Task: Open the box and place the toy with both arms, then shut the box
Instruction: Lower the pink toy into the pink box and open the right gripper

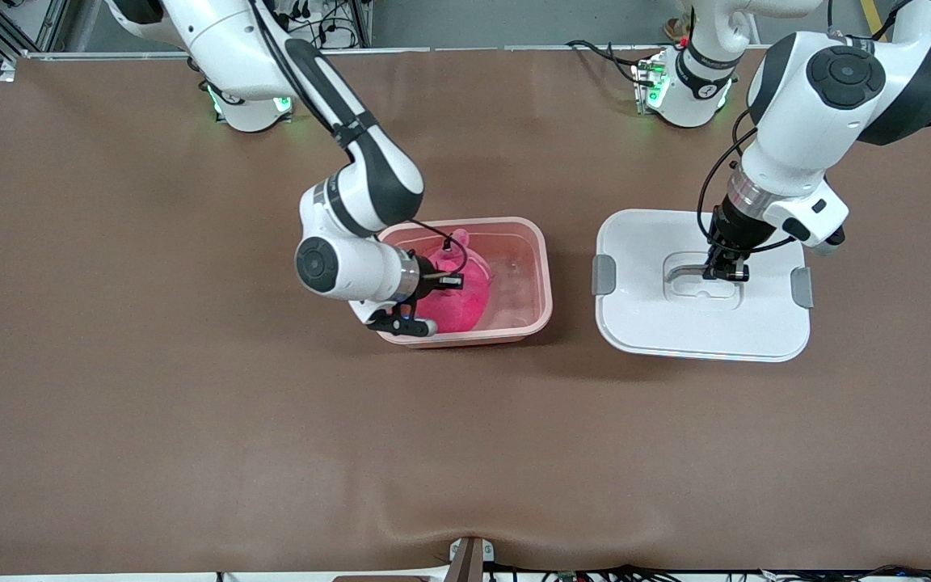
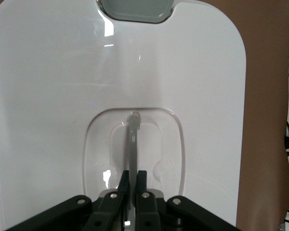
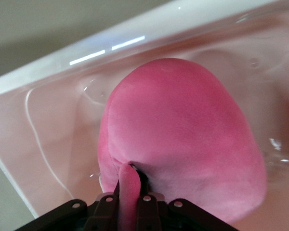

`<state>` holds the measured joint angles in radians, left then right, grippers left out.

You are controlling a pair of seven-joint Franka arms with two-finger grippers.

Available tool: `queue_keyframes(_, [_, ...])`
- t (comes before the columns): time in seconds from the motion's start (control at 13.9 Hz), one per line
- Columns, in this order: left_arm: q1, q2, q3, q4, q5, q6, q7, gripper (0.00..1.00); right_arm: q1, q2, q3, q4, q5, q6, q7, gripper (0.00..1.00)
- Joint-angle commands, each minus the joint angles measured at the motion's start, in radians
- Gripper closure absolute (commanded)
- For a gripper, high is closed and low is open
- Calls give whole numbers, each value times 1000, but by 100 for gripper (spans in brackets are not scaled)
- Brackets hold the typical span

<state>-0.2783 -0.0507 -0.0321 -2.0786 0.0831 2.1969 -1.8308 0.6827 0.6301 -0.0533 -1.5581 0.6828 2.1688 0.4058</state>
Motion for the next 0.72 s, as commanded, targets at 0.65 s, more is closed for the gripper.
queue_keyframes(0.65, [11, -32, -8, -31, -19, 15, 24, 100, 162, 164, -7, 32, -26, 317, 4, 100])
